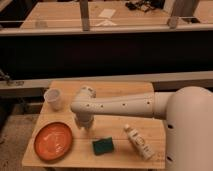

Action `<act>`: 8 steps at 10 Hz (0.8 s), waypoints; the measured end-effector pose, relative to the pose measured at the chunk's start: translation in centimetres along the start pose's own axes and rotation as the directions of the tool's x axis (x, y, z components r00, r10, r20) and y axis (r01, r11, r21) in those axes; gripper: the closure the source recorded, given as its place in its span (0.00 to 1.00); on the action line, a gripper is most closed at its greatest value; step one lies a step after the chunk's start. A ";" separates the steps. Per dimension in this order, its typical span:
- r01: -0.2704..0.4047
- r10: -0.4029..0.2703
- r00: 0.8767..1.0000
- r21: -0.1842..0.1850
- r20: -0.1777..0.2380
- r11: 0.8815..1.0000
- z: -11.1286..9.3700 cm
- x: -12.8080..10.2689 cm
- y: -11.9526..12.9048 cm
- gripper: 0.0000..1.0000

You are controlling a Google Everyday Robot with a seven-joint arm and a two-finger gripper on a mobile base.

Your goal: Push the ceramic bowl across the table

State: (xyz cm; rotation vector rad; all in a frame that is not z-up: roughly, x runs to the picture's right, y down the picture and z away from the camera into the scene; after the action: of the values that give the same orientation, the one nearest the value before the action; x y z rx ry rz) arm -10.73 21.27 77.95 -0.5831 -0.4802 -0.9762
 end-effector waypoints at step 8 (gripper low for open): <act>0.104 -0.104 0.994 -0.005 0.021 0.995 0.6 -1.0 -1.0 0.85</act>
State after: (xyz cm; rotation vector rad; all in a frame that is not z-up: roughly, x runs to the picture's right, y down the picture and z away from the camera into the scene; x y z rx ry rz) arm -12.12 21.89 78.03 -0.5781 -0.5303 -1.0723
